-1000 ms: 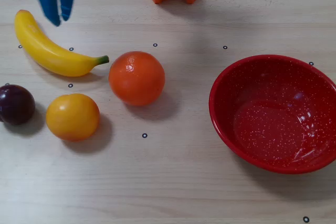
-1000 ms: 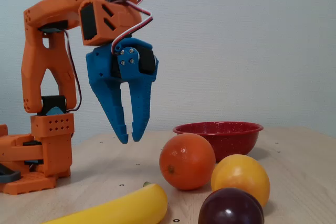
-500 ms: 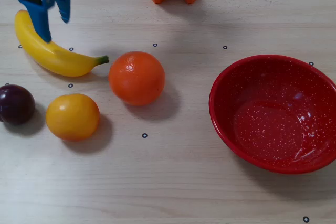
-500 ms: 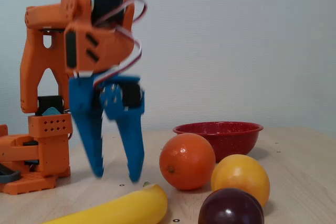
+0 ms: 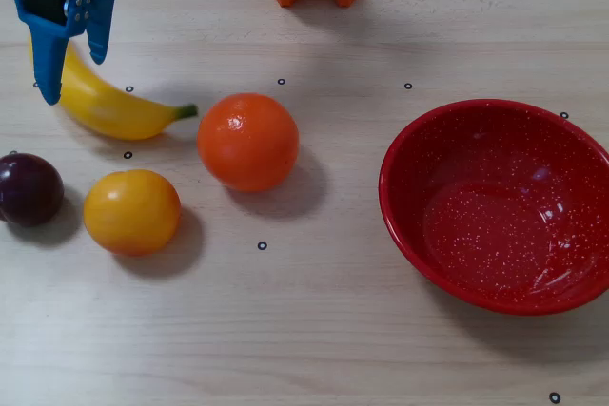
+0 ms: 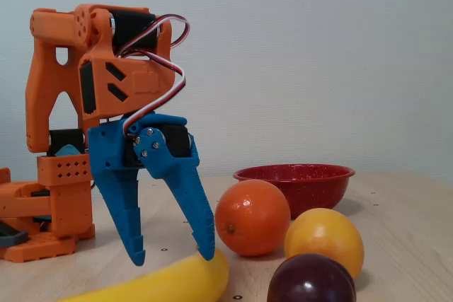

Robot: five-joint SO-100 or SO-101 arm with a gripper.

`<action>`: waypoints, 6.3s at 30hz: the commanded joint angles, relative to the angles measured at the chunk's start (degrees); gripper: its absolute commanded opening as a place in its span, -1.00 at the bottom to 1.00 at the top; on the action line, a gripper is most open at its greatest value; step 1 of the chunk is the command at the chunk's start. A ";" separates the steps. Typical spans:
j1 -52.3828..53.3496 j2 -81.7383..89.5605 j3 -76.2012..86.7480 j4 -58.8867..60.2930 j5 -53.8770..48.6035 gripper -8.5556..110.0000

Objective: Put banana in the red bowl.

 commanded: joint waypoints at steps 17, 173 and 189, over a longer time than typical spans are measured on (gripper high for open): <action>3.43 1.93 -3.08 4.92 -5.80 -0.14; -24.96 11.25 -31.82 22.24 9.58 -0.86; -49.48 11.78 -25.84 10.90 12.92 -0.86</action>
